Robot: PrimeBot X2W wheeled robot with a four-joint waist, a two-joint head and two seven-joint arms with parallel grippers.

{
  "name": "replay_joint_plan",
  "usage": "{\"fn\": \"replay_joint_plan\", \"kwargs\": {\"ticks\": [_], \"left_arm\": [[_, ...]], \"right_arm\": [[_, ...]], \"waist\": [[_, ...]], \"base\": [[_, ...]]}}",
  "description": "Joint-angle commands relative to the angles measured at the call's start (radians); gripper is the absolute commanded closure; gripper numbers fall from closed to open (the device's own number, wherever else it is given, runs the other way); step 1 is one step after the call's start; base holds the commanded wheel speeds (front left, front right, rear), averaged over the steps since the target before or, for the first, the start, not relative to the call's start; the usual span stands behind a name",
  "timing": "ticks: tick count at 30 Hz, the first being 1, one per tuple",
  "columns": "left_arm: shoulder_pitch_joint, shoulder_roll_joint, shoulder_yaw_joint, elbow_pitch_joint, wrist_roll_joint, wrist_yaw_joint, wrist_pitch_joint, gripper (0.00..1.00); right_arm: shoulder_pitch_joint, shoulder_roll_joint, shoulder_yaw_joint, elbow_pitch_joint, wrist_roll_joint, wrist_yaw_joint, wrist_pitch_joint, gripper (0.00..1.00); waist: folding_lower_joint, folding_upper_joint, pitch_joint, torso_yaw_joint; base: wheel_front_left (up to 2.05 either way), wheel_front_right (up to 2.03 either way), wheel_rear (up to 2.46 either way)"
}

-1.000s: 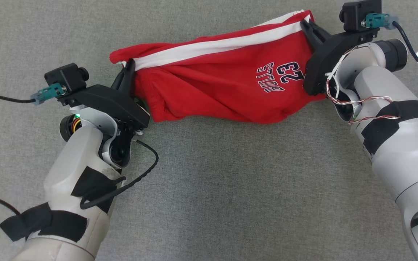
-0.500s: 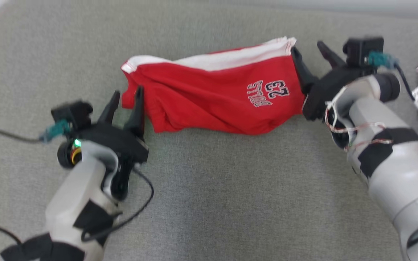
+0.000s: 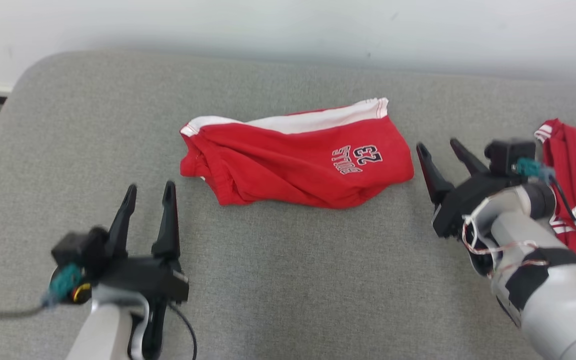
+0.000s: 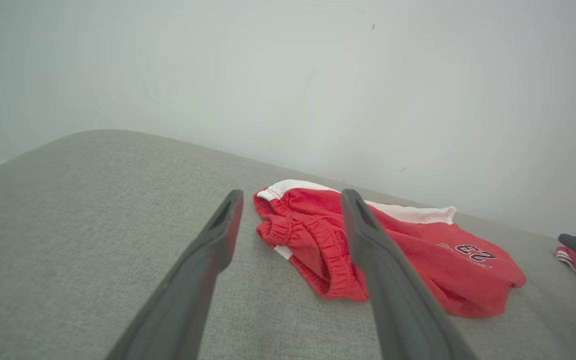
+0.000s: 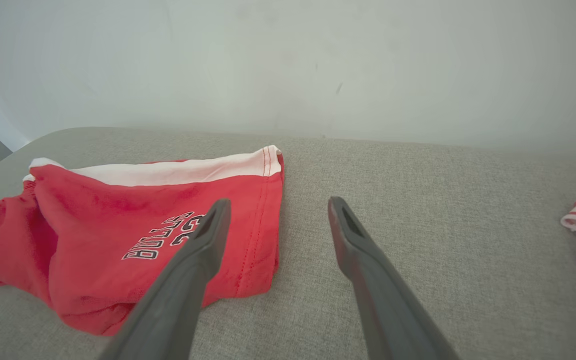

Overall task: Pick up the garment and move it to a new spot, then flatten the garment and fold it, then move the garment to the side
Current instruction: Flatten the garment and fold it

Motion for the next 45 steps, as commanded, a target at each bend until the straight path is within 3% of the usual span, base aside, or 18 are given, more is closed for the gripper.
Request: {"fn": "replay_joint_plan", "kwargs": {"ticks": [1, 8, 17, 23, 33, 44, 45], "left_arm": [[0.027, -0.001, 0.013, -0.019, 0.027, 0.004, -0.004, 0.0], [0.223, -0.05, 0.107, -0.185, 0.219, 0.007, -0.004, 0.0], [0.354, -0.085, 0.132, -0.243, 0.308, -0.006, -0.004, 0.0], [0.363, -0.086, 0.11, -0.258, 0.284, 0.005, -0.004, 0.0], [0.327, -0.086, 0.054, -0.259, 0.242, 0.028, -0.004, 0.0], [0.288, -0.086, 0.027, -0.251, 0.218, 0.043, -0.004, 0.0], [0.288, -0.086, 0.026, -0.249, 0.218, 0.042, -0.004, 0.0]], "right_arm": [[0.018, -0.003, -0.001, -0.006, 0.011, -0.003, -0.007, 0.0], [0.106, -0.01, -0.065, -0.051, -0.009, -0.003, -0.008, 0.0], [0.153, 0.005, -0.139, -0.03, -0.059, -0.003, -0.008, 0.0], [0.112, 0.019, -0.171, 0.023, -0.089, -0.003, -0.008, 0.0], [0.005, 0.047, -0.21, 0.212, -0.124, -0.003, -0.002, 0.0], [-0.009, 0.071, -0.23, 0.251, -0.134, -0.003, 0.063, 0.0], [-0.004, 0.075, -0.23, 0.253, -0.135, -0.003, 0.072, 0.29]], "waist": [[0.0002, 0.0001, -0.021, 0.001], [0.0002, 0.0001, -0.055, 0.014], [0.0002, 0.0001, -0.074, 0.059], [0.0002, 0.0001, -0.058, 0.091], [0.0002, 0.0001, 0.007, 0.152], [0.0002, 0.0001, 0.057, 0.177], [0.0002, 0.0001, 0.056, 0.176]], "base": [[0.0, 0.0, 0.0], [0.0, 0.0, 0.0], [0.0, 0.0, 0.0], [0.0, 0.0, 0.0], [0.0, 0.0, 0.0], [0.0, 0.0, 0.0], [0.0, 0.0, 0.0]]}}
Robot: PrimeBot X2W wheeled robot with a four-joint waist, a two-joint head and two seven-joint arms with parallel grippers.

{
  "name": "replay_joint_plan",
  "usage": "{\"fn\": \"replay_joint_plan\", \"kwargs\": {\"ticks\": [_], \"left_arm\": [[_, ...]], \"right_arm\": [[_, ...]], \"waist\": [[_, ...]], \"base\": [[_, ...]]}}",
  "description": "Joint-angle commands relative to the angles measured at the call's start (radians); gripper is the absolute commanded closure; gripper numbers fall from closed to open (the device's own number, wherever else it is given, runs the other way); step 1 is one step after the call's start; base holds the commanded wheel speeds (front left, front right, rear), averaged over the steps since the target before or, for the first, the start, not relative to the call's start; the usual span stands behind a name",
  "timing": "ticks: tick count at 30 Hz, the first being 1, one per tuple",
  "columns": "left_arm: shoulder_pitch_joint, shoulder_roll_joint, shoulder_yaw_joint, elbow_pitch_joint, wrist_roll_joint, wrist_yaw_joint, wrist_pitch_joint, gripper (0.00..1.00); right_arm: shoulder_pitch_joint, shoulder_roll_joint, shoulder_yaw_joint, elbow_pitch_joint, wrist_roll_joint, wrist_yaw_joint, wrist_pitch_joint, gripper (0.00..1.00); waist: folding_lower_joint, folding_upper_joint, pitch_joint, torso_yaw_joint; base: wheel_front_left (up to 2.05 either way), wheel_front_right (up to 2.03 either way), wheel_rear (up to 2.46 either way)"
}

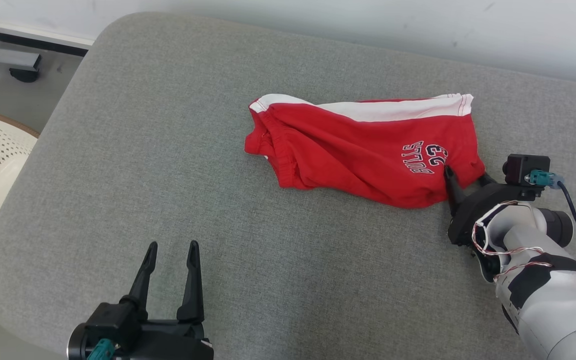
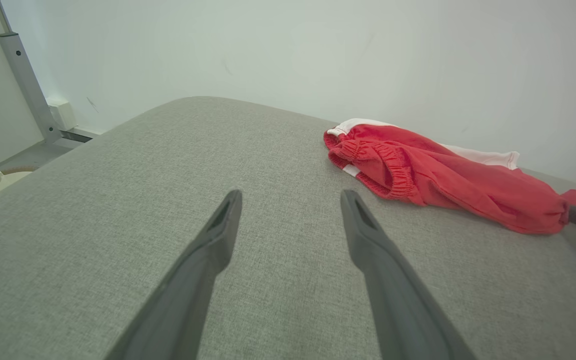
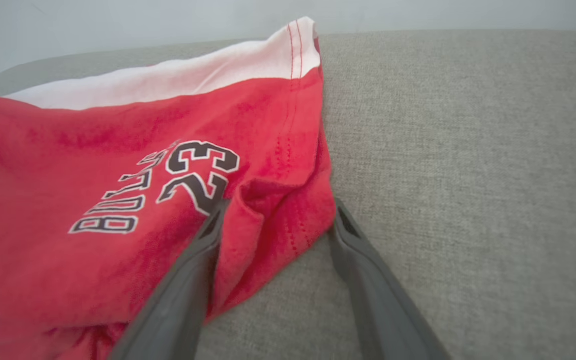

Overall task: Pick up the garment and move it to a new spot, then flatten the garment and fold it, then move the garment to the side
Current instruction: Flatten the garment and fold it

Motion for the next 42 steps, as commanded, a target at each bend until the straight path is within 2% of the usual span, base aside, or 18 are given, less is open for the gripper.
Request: {"fn": "replay_joint_plan", "kwargs": {"ticks": [1, 2, 18, 21, 28, 36, 39, 40, 41, 42], "left_arm": [[-0.01, -0.001, -0.002, 0.002, -0.002, 0.0, -0.004, 0.0], [-0.008, -0.001, -0.003, 0.004, -0.003, 0.002, -0.004, 0.0], [0.036, -0.001, 0.022, 0.047, 0.017, -0.015, -0.004, 0.0], [0.056, 0.0, 0.025, 0.056, 0.017, -0.018, -0.004, 0.0], [0.109, 0.0, 0.048, 0.062, 0.032, -0.025, -0.004, 0.0], [0.142, 0.0, 0.05, 0.058, 0.044, -0.036, -0.004, 0.0], [0.144, 0.0, 0.053, 0.054, 0.042, -0.035, -0.004, 0.0], [0.151, 0.0, 0.055, 0.053, 0.043, -0.034, -0.004, 0.0], [0.151, 0.0, 0.055, 0.053, 0.043, -0.034, -0.004, 0.0], [0.152, 0.0, 0.054, 0.054, 0.045, -0.036, -0.004, 0.0]], "right_arm": [[0.018, 0.008, 0.001, 0.008, -0.003, -0.003, 0.011, 0.73], [0.022, 0.011, 0.003, 0.008, -0.004, -0.003, 0.013, 1.0], [0.113, 0.032, 0.005, -0.031, 0.059, -0.003, -0.043, 1.0], [0.18, 0.033, 0.008, -0.094, 0.1, -0.003, -0.058, 1.0], [0.344, -0.009, 0.045, -0.239, 0.147, -0.003, -0.071, 1.0], [0.531, -0.07, 0.03, -0.397, 0.216, -0.003, -0.073, 1.0], [0.565, -0.081, 0.027, -0.423, 0.219, -0.003, -0.073, 1.0], [0.586, -0.089, 0.024, -0.438, 0.217, -0.003, -0.072, 0.88], [0.586, -0.089, 0.024, -0.438, 0.217, -0.003, -0.072, 0.88], [0.59, -0.094, 0.021, -0.443, 0.213, -0.003, -0.072, 0.21]], "waist": [[-0.0001, 0.0, 0.0, 0.0], [-0.0001, 0.0, -0.002, -0.002], [-0.0001, 0.0, -0.109, -0.068], [-0.0001, 0.0, -0.146, -0.069], [-0.0001, 0.0, -0.199, -0.091], [-0.0001, 0.0, -0.232, -0.114], [-0.0001, 0.0, -0.236, -0.124], [-0.0001, 0.0, -0.236, -0.135], [-0.0001, 0.0, -0.236, -0.135], [-0.0001, 0.0, -0.235, -0.139]], "base": [[0.0, 0.0, 0.0], [0.0, 0.0, 0.0], [0.0, 0.0, 0.0], [0.0, 0.0, 0.0], [0.0, 0.0, 0.0], [0.0, 0.0, 0.0], [0.0, 0.0, 0.0], [0.0, 0.0, 0.0], [0.0, 0.0, 0.0], [0.0, 0.0, 0.0]]}}
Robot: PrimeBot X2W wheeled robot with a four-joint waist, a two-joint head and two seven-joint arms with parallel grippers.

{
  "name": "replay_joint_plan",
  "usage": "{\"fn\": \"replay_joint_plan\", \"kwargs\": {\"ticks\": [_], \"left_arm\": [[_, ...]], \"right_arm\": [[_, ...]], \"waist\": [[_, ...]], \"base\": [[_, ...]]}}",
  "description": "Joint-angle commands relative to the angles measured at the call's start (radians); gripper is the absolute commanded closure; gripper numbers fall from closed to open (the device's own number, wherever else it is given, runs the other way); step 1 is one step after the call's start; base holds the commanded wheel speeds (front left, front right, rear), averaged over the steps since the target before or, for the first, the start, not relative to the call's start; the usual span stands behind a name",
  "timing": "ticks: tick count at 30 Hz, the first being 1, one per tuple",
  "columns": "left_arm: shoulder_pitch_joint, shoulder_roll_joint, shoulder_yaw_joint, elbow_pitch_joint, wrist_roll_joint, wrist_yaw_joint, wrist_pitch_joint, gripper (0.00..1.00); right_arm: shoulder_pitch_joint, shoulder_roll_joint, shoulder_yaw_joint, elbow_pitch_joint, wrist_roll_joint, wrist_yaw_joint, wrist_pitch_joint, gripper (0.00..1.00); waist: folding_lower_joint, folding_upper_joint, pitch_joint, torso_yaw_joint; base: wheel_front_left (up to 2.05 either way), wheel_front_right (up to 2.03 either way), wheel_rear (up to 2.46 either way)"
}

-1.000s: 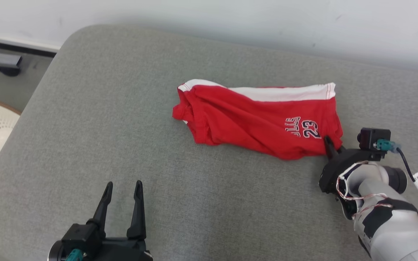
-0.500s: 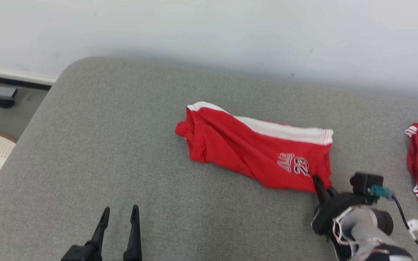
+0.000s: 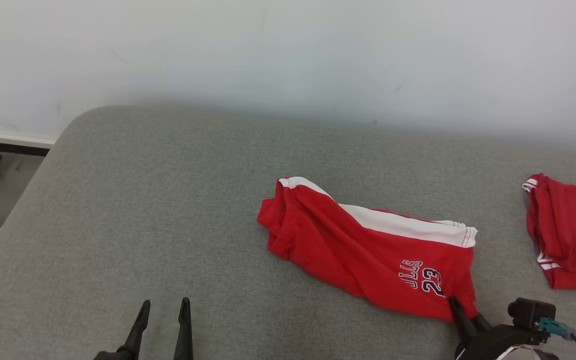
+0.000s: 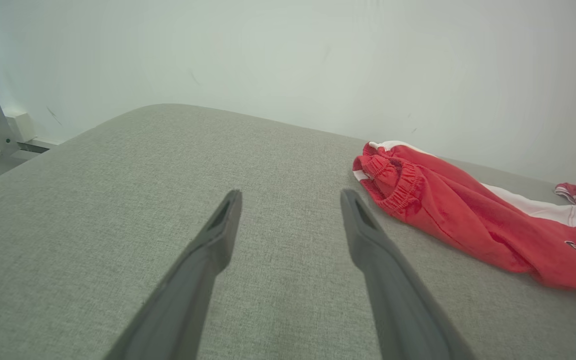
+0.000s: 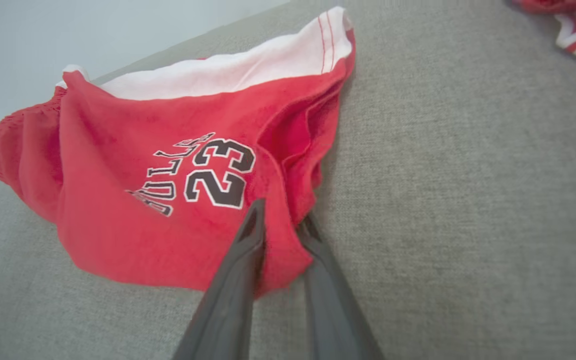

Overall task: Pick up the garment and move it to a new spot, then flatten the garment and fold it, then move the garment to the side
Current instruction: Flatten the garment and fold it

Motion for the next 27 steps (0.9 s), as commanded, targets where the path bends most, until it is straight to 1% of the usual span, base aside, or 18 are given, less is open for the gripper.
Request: {"fn": "replay_joint_plan", "kwargs": {"ticks": [1, 6, 11, 15, 19, 24, 27], "left_arm": [[0.014, 0.001, 0.001, 0.002, 0.004, -0.002, -0.004, 0.0], [0.015, 0.001, 0.003, 0.0, 0.039, -0.002, -0.004, 0.0], [0.027, 0.001, -0.002, -0.003, 0.084, -0.003, -0.004, 0.0], [0.034, 0.001, -0.002, 0.002, 0.108, -0.005, -0.004, 0.0], [0.036, 0.001, -0.006, 0.009, 0.139, -0.008, -0.004, 0.0], [0.038, 0.001, 0.001, 0.013, 0.155, -0.015, -0.004, 0.0], [0.044, 0.001, 0.007, 0.011, 0.153, -0.011, -0.004, 0.0]], "right_arm": [[0.008, -0.007, -0.006, -0.005, -0.008, -0.003, -0.003, 0.0], [-0.02, -0.02, -0.03, -0.038, -0.054, -0.003, -0.004, 0.0], [-0.071, -0.01, -0.061, -0.018, -0.104, -0.003, -0.004, 0.0], [-0.131, 0.006, -0.081, 0.064, -0.136, -0.003, 0.02, 0.0], [-0.185, 0.03, -0.093, 0.175, -0.16, -0.003, 0.043, 0.0], [-0.223, 0.064, -0.097, 0.284, -0.164, -0.003, 0.069, 0.0], [-0.237, 0.086, -0.097, 0.327, -0.16, -0.003, 0.077, 0.0]], "waist": [[0.0001, 0.0, 0.0, -0.008], [0.0001, 0.0, 0.004, -0.018], [0.0001, 0.0, 0.003, -0.017], [0.0001, 0.0, 0.003, -0.011], [0.0001, 0.0, 0.005, 0.001], [0.0001, 0.0, 0.009, 0.016], [0.0001, 0.0, 0.012, 0.019]], "base": [[0.0, 0.0, 0.0], [0.0, 0.0, 0.0], [0.0, 0.0, 0.0], [0.0, 0.0, 0.0], [0.0, 0.0, 0.0], [0.0, 0.0, 0.0], [0.0, 0.0, 0.0]]}}
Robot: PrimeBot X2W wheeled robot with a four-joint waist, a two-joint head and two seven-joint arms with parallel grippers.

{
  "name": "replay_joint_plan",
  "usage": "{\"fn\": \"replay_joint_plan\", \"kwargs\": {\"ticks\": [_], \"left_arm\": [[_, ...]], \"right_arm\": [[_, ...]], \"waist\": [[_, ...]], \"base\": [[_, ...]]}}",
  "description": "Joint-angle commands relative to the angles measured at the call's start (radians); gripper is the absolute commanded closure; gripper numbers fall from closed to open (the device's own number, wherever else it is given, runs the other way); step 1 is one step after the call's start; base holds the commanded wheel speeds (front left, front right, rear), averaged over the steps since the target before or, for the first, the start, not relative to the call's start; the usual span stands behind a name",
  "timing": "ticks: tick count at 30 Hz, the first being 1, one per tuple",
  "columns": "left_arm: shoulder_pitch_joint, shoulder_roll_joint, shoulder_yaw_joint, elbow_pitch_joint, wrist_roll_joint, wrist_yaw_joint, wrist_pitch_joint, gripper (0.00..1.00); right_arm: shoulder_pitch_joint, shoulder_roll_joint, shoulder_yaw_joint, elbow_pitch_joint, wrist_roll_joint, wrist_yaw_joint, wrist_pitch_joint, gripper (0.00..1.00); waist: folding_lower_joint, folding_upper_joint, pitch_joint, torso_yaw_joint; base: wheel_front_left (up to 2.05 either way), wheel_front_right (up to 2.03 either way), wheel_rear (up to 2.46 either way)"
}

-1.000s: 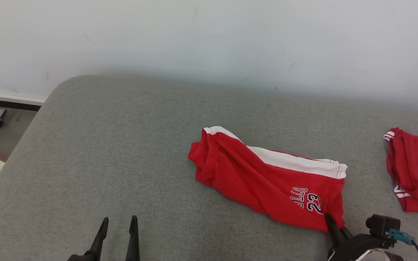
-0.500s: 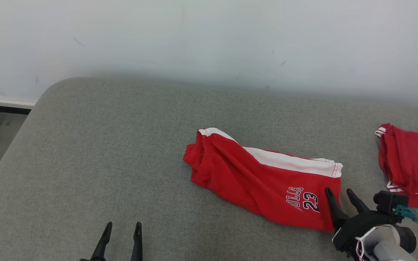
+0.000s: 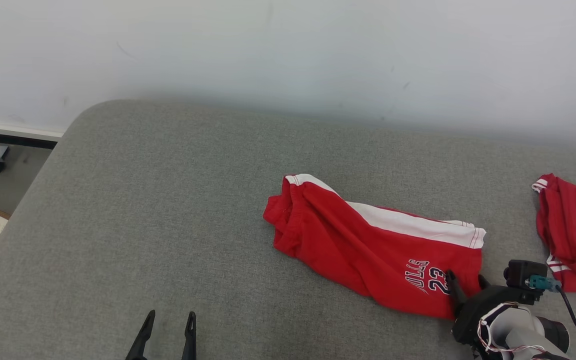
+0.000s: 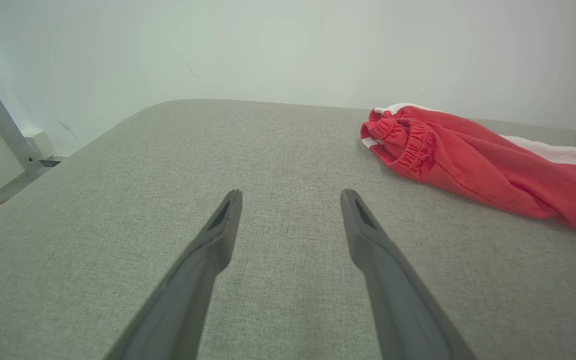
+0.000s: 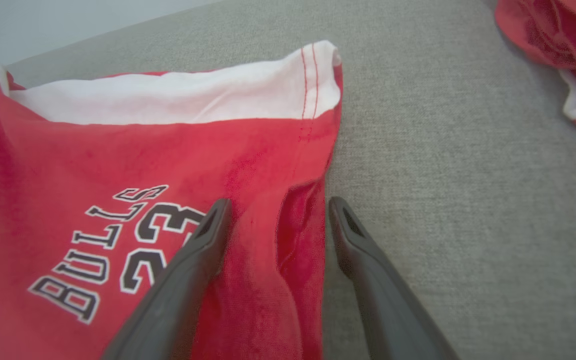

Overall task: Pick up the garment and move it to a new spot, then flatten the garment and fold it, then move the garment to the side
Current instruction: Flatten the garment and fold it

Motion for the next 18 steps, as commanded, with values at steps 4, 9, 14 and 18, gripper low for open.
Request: {"fn": "replay_joint_plan", "kwargs": {"ticks": [4, 9, 14, 18], "left_arm": [[0.017, 0.001, 0.008, -0.002, -0.001, 0.005, -0.004, 0.0], [0.023, 0.001, 0.011, 0.011, -0.004, 0.008, -0.004, 0.0], [0.025, 0.001, 0.015, 0.021, 0.0, 0.008, -0.004, 0.0], [0.039, 0.001, 0.023, 0.023, 0.001, 0.008, -0.004, 0.0]], "right_arm": [[-0.019, 0.035, 0.005, 0.049, 0.011, -0.003, 0.023, 0.0], [-0.032, 0.054, 0.002, 0.069, 0.028, -0.002, 0.014, 1.0], [-0.031, 0.034, 0.002, 0.079, 0.032, -0.003, -0.015, 1.0], [-0.01, -0.006, 0.022, 0.067, 0.014, -0.003, -0.039, 1.0]], "waist": [[0.0, 0.0, 0.007, 0.002], [0.0, 0.0, 0.004, 0.003], [0.0, 0.0, -0.005, 0.006], [0.0, 0.0, -0.017, 0.002]], "base": [[0.0, 0.0, 0.0], [0.0, 0.0, 0.0], [0.0, 0.0, 0.0], [0.0, 0.0, 0.0]]}}
